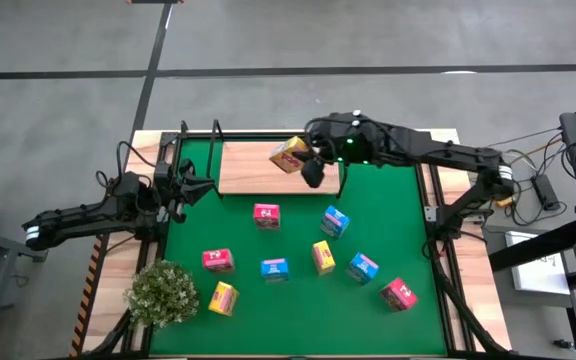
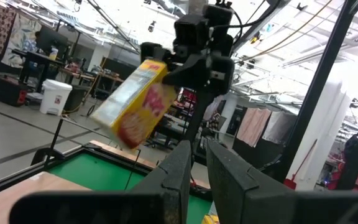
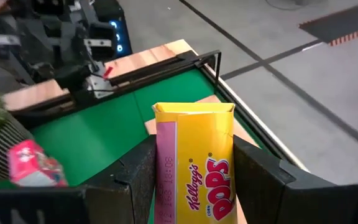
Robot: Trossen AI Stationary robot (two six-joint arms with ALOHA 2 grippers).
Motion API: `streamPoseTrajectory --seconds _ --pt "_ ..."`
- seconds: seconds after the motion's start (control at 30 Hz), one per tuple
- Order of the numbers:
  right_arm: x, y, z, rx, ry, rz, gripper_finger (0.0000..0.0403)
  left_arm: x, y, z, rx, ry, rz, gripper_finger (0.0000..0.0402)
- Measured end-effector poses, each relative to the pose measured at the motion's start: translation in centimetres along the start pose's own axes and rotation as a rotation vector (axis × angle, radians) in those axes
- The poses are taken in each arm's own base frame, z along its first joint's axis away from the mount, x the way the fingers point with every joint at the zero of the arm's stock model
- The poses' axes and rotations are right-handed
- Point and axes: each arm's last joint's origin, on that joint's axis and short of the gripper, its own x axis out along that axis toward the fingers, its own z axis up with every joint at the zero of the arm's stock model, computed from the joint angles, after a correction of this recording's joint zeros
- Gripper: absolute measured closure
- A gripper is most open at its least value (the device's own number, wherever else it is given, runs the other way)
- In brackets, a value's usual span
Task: Stack cereal on shelf
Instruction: Put the top yellow cereal box on the shelf
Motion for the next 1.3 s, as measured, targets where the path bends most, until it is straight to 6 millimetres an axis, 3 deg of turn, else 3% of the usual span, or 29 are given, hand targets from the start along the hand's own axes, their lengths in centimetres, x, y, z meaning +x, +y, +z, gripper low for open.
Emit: streamPoseTrajectory --seconds 0.17,0.43,0.57,0.9,1.3 --pt "3.3 -0.6 -0.8 -0.100 0.036 -0.031 0.0229 0.0 0.0 0.0 0.000 -0.001 0.000 0.0365" --pt "10.2 -2.5 -3.8 -0.195 0.158 -0.085 0.0229 0.0 0.0 0.0 0.004 0.003 0.001 0.0365" --pt "12.5 -3.0 -5.0 -0.214 0.195 -0.081 0.0229 0.1 0.0 -0.1 0.020 0.007 0.003 0.0365" --pt "15.1 -3.3 -6.9 -0.210 0.243 -0.077 0.0223 0.2 0.1 -0.2 0.020 0.020 0.009 0.0365" --pt "15.2 -3.9 -6.7 -0.187 0.226 -0.091 0.0124 0.5 0.3 -0.5 0.018 0.039 0.017 0.0365"
